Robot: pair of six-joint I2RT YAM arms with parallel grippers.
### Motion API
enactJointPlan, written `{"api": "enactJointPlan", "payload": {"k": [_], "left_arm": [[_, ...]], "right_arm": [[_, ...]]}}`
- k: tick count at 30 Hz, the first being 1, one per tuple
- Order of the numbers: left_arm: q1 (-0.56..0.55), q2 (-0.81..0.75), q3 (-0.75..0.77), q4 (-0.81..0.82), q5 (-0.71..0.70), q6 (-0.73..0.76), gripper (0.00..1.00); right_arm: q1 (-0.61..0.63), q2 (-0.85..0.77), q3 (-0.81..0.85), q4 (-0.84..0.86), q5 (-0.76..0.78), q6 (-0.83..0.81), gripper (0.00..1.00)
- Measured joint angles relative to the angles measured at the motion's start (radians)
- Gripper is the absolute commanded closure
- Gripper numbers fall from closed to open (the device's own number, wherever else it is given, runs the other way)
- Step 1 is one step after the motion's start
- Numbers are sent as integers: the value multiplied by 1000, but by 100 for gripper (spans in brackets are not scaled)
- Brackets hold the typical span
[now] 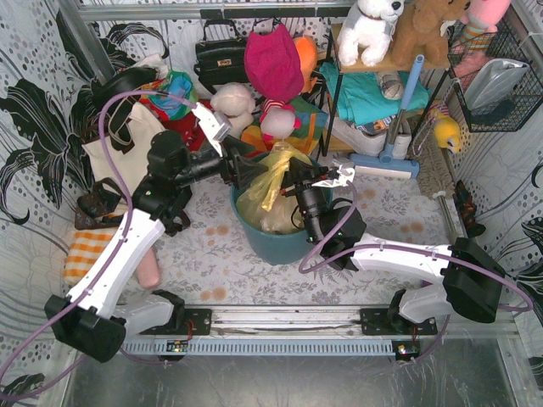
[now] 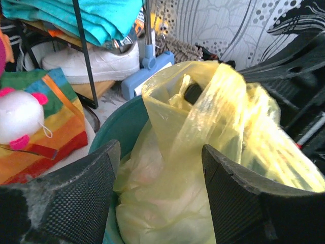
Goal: Tie the trash bag
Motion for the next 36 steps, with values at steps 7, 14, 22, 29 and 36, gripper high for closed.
{"api": "enactJointPlan", "payload": {"k": [7,14,22,29,36], "left_arm": [[8,91,38,-24,105,35,75],[8,52,37,-25,180,51,96],[8,-78,-4,-20,227,26,96],[8,-99,-55,-22,241,3,96],[8,-98,-78,-22,241,-8,96]], "right_arm": [[0,-2,-3,-8,0,16,100],[0,-2,-10,-7,0,16,100],[0,29,-10,13,0,15,100],[0,68,-6,61,-60,15,100],[0,90,0,95,-162,34,100]]}}
